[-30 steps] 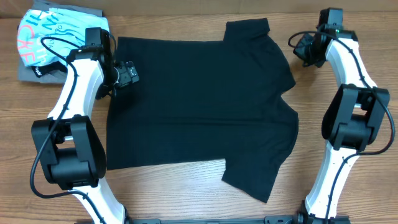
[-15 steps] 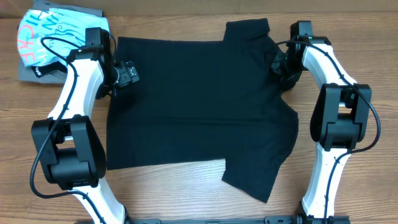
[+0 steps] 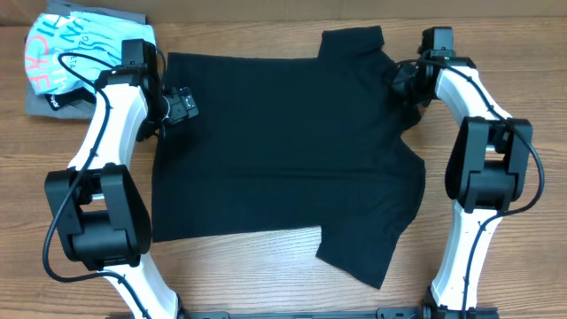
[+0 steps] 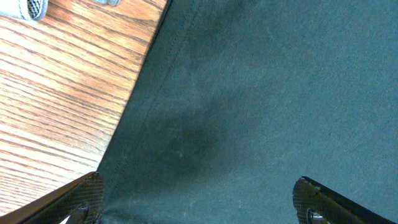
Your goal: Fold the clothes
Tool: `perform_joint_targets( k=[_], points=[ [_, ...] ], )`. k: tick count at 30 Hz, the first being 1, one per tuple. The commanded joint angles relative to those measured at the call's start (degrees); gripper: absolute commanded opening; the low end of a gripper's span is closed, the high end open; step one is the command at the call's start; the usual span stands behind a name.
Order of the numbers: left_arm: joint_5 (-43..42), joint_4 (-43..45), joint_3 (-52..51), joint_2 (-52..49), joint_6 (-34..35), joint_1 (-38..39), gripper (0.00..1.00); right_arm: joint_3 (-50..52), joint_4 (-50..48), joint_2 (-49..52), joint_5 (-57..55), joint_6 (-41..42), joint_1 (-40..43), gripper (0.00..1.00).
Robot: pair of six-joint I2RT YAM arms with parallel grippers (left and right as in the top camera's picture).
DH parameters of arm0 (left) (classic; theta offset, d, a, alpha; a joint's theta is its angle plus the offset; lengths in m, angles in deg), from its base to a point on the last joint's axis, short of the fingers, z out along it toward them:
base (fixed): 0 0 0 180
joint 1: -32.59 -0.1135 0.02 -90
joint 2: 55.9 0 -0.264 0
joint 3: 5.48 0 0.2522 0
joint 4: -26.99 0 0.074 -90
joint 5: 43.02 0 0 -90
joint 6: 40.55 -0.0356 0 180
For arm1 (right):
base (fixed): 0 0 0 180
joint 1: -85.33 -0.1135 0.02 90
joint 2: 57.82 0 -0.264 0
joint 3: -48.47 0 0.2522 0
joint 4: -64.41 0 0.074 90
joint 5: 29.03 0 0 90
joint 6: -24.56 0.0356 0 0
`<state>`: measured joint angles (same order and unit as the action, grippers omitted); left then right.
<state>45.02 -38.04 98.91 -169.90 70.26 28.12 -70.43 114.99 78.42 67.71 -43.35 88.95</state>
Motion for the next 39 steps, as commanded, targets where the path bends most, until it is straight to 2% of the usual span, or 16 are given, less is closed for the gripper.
perform_joint_targets(
  k=[1,7,17,20,22,23,28,30,32,34,36,39],
  points=[
    [-0.6,0.6,0.5,0.9,-0.9,0.0,1.0,2.2,-1.0,8.5,-4.5,0.2,2.6,0.04],
    [-0.6,1.2,0.5,0.9,-0.9,0.0,1.0,2.0,-4.3,9.9,-4.8,0.2,4.5,0.04],
    [-0.6,1.2,0.5,0.9,-0.9,0.0,1.0,-5.4,-2.8,9.9,-4.8,0.2,10.5,0.04],
    [-0.7,1.2,0.5,0.9,-0.9,0.0,1.0,-9.3,1.3,9.9,-4.7,-0.8,12.2,0.05],
    [-0.7,1.2,0.5,0.9,-0.9,0.0,1.0,-13.4,6.1,9.9,-4.2,-3.0,12.9,0.17],
    [-0.7,1.1,0.5,0.9,-0.9,0.0,1.0,-15.9,9.0,9.9,-4.2,-3.5,13.1,0.19],
    [-0.7,0.9,0.5,0.9,-0.9,0.0,1.0,-30.6,22.7,9.2,-4.1,-4.1,13.3,0.24],
    [-0.7,0.5,0.5,0.9,-0.9,0.0,1.0,-37.0,28.1,8.6,-4.1,-4.1,13.3,0.32],
    [-0.7,0.1,0.5,0.9,-0.9,0.0,1.0,-43.3,34.6,7.6,-4.2,-4.1,13.3,0.46],
    [-0.7,-0.2,0.5,0.9,-0.9,0.0,1.0,-49.6,42.4,6.3,-4.2,-3.2,13.3,0.67],
    [-0.7,-0.5,0.5,0.9,-0.9,0.0,1.0,-54.1,48.0,5.3,-4.3,-2.8,13.5,0.76],
    [-0.7,-0.6,0.5,0.9,-0.9,0.0,1.0,-59.5,56.3,4.0,-4.3,-2.4,13.8,1.0]
  ],
)
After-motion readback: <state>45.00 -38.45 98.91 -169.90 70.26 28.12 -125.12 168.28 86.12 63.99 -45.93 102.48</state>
